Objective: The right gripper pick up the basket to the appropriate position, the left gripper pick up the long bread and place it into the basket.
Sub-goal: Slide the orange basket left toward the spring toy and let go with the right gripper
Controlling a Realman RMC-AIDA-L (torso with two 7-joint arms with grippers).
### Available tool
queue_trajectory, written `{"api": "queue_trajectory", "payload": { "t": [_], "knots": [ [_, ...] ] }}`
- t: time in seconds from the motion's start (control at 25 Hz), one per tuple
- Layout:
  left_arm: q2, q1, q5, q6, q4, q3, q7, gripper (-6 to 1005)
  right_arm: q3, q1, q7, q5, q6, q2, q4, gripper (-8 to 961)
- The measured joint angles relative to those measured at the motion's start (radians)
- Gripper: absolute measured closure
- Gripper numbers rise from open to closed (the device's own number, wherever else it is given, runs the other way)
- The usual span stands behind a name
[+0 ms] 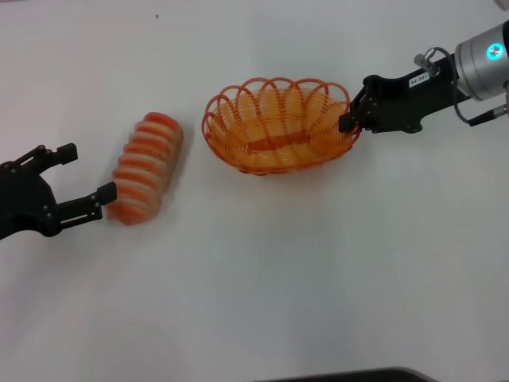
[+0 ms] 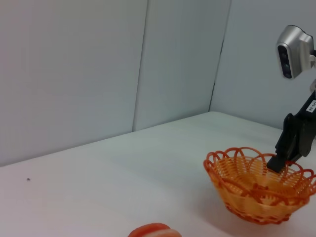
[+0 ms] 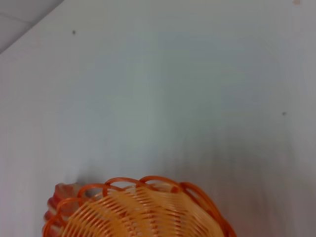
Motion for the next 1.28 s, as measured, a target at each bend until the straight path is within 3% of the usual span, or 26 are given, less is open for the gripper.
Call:
{"api": "queue_trajectory", "payload": {
  "t": [0.36, 1.28],
  "knots": [
    [0.000, 0.002, 0.002, -0.005, -0.001, -0.001, 0.000, 65, 0.009, -0.032, 0.007, 0.004, 0.032, 0.020, -0.001, 883],
    [-0.002, 0.010, 0.003, -0.006, 0.000, 0.000, 0.003, 64, 0.011, -0.107, -0.025, 0.101, 0.034, 0.023, 0.001, 874]
  ]
}}
